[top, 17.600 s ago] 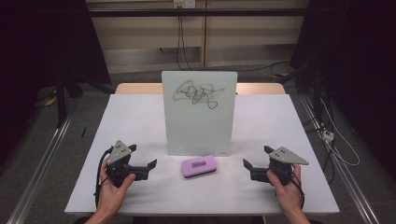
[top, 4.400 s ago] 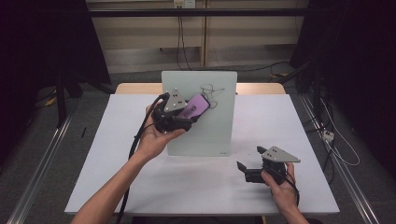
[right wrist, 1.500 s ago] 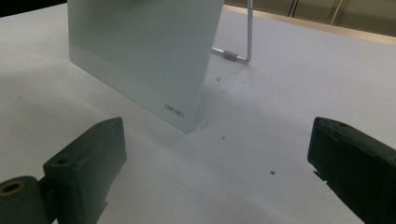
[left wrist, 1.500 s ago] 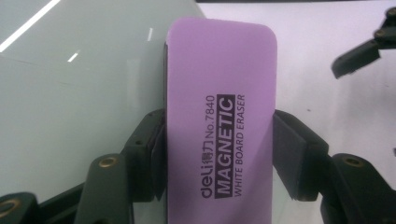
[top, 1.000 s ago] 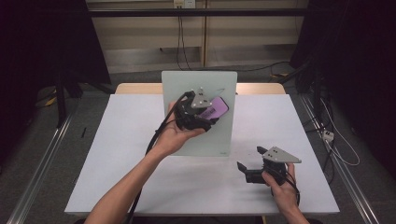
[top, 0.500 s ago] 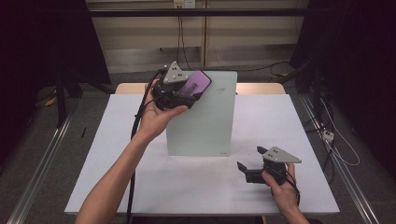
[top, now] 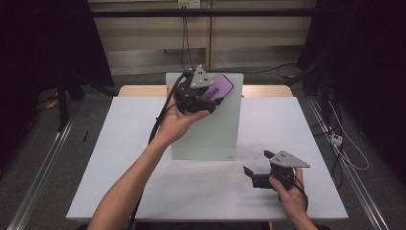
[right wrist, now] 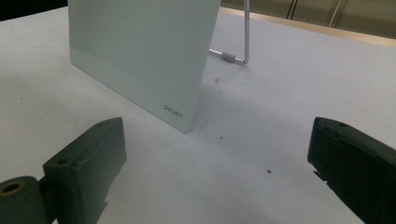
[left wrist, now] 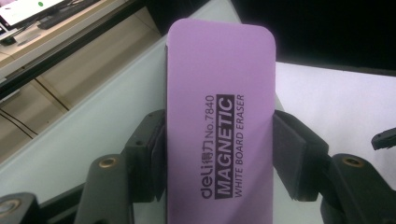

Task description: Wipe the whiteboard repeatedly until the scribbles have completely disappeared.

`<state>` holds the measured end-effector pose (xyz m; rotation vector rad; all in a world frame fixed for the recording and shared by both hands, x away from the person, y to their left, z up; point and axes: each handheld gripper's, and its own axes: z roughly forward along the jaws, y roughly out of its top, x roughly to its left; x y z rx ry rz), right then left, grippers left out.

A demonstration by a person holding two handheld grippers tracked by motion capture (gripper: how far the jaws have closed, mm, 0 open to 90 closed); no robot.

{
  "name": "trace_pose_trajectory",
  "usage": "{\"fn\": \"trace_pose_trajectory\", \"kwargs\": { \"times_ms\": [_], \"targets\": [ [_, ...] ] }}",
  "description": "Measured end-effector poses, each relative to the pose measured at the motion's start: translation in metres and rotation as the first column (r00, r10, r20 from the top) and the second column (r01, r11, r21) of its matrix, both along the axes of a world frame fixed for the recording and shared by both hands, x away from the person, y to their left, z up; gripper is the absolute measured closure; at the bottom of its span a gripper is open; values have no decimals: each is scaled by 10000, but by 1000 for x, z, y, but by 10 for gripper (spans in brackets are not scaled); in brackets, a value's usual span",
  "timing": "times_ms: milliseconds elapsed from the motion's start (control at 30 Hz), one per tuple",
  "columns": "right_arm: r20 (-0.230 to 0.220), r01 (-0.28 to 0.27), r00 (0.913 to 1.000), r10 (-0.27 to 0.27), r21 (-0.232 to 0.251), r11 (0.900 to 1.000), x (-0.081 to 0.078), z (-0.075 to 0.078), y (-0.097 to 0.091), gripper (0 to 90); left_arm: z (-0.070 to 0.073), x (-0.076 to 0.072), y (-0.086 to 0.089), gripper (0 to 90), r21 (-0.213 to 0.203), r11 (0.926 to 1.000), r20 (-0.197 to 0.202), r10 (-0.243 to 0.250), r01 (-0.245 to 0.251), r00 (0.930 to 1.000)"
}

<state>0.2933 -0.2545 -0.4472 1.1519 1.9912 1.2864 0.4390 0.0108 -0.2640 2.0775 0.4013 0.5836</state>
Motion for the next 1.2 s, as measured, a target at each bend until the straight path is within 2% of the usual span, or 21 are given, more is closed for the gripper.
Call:
{"fn": "trace_pose_trajectory", "kwargs": {
  "times_ms": [233,367,533,633,700,833,1000,1200],
  "targets": [
    [-10,12,10000,-12,-18,10000,0,0,1,43,-11,-6,-16,413,560,9982,36,-215,212,9998],
    [-8,5,10000,-5,-18,10000,-1,0,1,42,-22,-11,-24,413,885,9949,-15,-480,479,9988],
    [-8,20,10000,-20,-16,10000,-1,0,0,42,-37,-17,-33,412,1064,9910,-318,-788,818,9964],
    [11,12,10000,-12,-22,10000,-1,0,1,42,-41,-17,-38,412,1100,9889,-580,-934,994,9939],
    [19,11,10000,-11,-23,10000,-1,0,1,42,-42,-18,-39,412,1149,9878,-604,-989,1054,9933],
    [5,24,10000,-24,-10,10000,-1,0,0,43,-40,-16,-37,412,1085,9879,-741,-1033,1110,9919],
    [12,43,10000,-43,-4,10000,-1,0,-1,42,-33,-13,-24,412,875,9924,-602,-819,870,9948],
    [-23,36,10000,-36,-19,10000,-1,0,0,42,-18,-5,13,412,21,9998,-477,-207,209,9986]
  ]
}}
